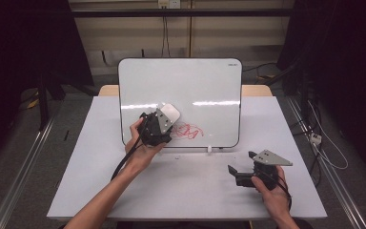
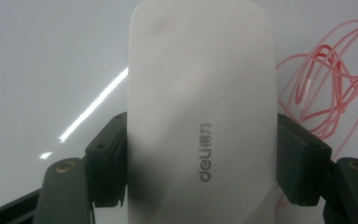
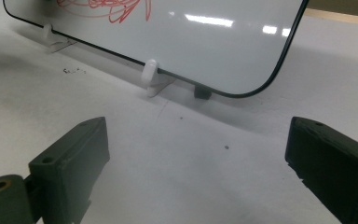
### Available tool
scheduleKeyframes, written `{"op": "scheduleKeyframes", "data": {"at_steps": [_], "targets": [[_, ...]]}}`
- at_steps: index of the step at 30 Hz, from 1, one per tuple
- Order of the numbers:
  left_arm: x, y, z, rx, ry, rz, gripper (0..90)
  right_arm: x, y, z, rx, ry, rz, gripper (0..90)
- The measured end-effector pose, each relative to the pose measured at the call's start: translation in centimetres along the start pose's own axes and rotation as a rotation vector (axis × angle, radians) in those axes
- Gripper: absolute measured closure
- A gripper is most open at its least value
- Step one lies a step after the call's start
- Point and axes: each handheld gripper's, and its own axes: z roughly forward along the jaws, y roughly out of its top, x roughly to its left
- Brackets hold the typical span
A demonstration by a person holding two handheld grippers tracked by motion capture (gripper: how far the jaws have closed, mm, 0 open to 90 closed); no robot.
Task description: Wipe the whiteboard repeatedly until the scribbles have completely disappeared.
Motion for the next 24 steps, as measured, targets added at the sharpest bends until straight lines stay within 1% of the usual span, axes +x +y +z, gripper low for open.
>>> {"op": "scheduleKeyframes", "data": {"at_steps": [1,2,4,5,6,7,10,11,12,13,14,16,17,18,19,22,24], "targets": [[0.1,0.0,-0.1,0.002,-0.003,0.006,29.8,0.0,0.0,0.0,0.0,-0.001,0.001,6.1],[0.1,0.0,-0.1,0.0,-0.011,0.001,29.8,0.0,0.0,0.0,0.0,-0.001,0.001,6.1],[0.2,0.0,-0.1,0.004,-0.004,0.006,29.9,-0.1,0.0,0.0,0.0,-0.002,0.003,6.1],[0.1,0.0,-0.1,0.003,0.0,0.001,29.9,-0.1,0.0,0.0,0.0,-0.002,0.002,6.1],[0.1,0.0,-0.2,0.011,-0.012,0.001,29.9,0.0,0.0,0.0,0.0,-0.001,0.002,6.2],[0.0,0.0,-0.2,0.003,0.002,0.0,30.0,0.0,0.0,0.0,0.001,0.0,-0.001,6.1],[-0.1,0.1,-0.2,0.013,0.005,0.006,30.3,0.0,0.0,0.1,0.002,0.0,-0.001,6.1],[-0.2,0.2,-0.1,0.01,0.01,0.001,30.3,0.0,0.0,0.1,0.002,0.0,-0.001,6.1],[-0.2,0.3,-0.2,0.023,0.006,0.016,30.6,0.0,0.0,0.1,0.003,0.0,-0.003,6.1],[-0.3,0.3,-0.1,0.023,0.018,0.018,30.6,0.0,0.0,0.1,0.002,0.0,-0.001,6.1],[-0.4,0.3,-0.1,0.019,0.017,0.012,30.6,0.0,0.0,0.1,0.002,0.0,-0.001,6.1],[-0.8,0.4,0.0,0.017,0.02,0.034,30.6,0.0,0.1,0.1,0.003,0.0,-0.003,6.1],[-1.0,0.5,-0.1,0.028,0.021,0.037,30.7,0.1,0.1,0.1,0.003,0.0,-0.005,6.1],[-1.2,0.5,0.1,0.018,0.024,0.02,30.7,0.1,0.1,0.1,0.003,0.001,-0.006,6.1],[-1.2,0.5,0.0,0.032,0.015,0.026,30.7,0.1,0.1,0.1,0.003,0.001,-0.006,6.1],[-1.3,0.5,0.1,0.02,0.025,0.034,30.7,0.1,0.1,0.2,0.004,0.003,-0.009,6.1],[-1.5,0.6,0.1,0.028,0.014,0.038,30.7,0.1,0.1,0.1,0.003,0.002,-0.007,6.2]]}}
